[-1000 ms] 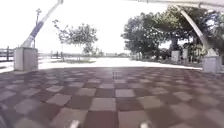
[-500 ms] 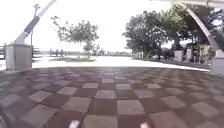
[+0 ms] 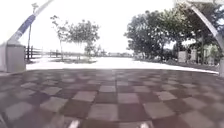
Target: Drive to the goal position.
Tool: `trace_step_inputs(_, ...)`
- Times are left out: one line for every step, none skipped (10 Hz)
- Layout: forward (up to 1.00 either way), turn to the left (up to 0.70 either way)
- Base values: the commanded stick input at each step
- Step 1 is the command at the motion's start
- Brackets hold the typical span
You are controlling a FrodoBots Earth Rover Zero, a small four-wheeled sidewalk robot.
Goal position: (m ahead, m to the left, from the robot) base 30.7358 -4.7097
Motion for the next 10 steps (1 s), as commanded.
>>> trace_step_inputs(1.00, 0.00)
trace_step_inputs(1.00, 0.00)
trace_step_inputs(1.00, 0.00)
trace_step_inputs(1.00, 0.00)
trace_step_inputs(1.00, 0.00)
trace_step_inputs(1.00, 0.00)
trace_step_inputs(1.00, 0.00)
trace_step_inputs(1.00, 0.00)
trace_step_inputs(1.00, 0.00)
trace_step_inputs(1.00, -0.21)
